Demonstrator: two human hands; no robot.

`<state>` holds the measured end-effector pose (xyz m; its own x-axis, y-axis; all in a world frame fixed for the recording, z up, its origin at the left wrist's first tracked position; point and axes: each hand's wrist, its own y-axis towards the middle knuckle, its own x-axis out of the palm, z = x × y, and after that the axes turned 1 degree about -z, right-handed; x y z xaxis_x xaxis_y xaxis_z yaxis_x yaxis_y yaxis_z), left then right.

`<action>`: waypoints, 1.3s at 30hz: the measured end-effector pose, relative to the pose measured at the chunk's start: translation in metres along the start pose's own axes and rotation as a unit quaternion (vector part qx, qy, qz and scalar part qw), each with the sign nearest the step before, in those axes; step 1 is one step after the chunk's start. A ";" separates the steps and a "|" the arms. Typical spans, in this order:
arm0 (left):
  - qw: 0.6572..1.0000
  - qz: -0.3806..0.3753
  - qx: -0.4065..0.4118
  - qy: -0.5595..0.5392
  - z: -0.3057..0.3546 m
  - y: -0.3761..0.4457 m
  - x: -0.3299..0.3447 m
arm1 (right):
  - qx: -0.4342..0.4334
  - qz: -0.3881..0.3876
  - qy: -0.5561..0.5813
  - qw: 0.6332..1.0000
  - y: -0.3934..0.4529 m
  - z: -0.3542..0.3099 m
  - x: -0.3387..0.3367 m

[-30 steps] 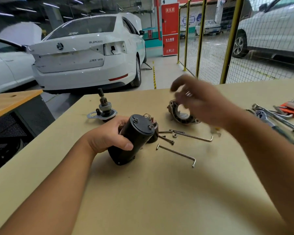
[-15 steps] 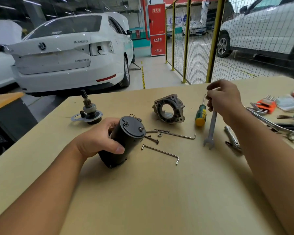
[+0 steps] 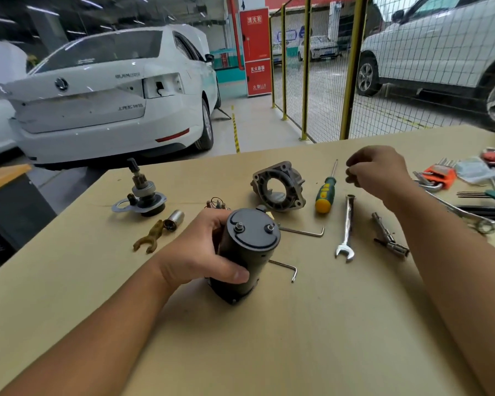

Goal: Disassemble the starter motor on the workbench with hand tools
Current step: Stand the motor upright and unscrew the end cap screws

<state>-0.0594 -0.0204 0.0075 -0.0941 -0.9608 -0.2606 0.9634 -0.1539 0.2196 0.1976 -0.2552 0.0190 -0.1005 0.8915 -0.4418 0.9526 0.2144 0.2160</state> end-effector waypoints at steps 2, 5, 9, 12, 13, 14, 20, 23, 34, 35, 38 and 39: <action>1.000 0.019 0.004 -0.005 -0.001 0.001 0.004 | -0.004 0.015 -0.015 1.000 0.001 -0.004 -0.013; 1.000 0.019 -0.006 -0.012 -0.001 0.001 0.007 | 0.010 -0.030 -0.142 0.989 0.001 -0.009 -0.036; 0.999 0.019 -0.015 -0.037 0.003 0.000 0.008 | 0.111 -0.249 -0.329 0.904 -0.008 -0.019 -0.052; 0.999 0.010 -0.012 -0.032 0.006 0.000 0.008 | 0.162 -0.322 -0.350 0.865 -0.017 -0.019 -0.044; 0.999 0.008 -0.013 -0.032 0.006 0.000 0.008 | 0.164 -0.320 -0.350 0.865 -0.018 -0.018 -0.041; 0.999 0.008 -0.015 -0.034 0.006 0.000 0.008 | 0.162 -0.317 -0.356 0.864 -0.019 -0.016 -0.040; 0.999 0.006 -0.029 -0.034 0.006 0.000 0.005 | 0.157 -0.307 -0.357 0.868 -0.009 -0.006 -0.037; 0.999 -0.001 -0.034 -0.025 0.007 -0.001 0.004 | 0.151 -0.290 -0.333 0.885 -0.005 -0.002 -0.035; 0.998 -0.015 -0.052 -0.016 0.007 0.000 0.001 | 0.005 -0.391 -0.047 0.919 -0.019 -0.026 -0.037; 0.998 -0.015 -0.052 -0.015 0.007 -0.001 0.001 | -0.020 -0.419 0.019 0.908 -0.025 -0.033 -0.035; 0.999 -0.011 -0.050 -0.018 0.008 -0.001 0.003 | -0.105 -0.450 0.211 0.861 -0.051 -0.060 -0.017; 0.999 -0.008 -0.049 -0.020 0.008 -0.001 0.003 | -0.125 -0.441 0.264 0.849 -0.060 -0.068 -0.009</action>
<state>-0.0632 -0.0252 0.0143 -0.1175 -0.9670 -0.2259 0.9813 -0.1480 0.1231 0.1213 -0.2485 0.0693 -0.9201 0.3813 -0.0893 0.3566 0.9100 0.2117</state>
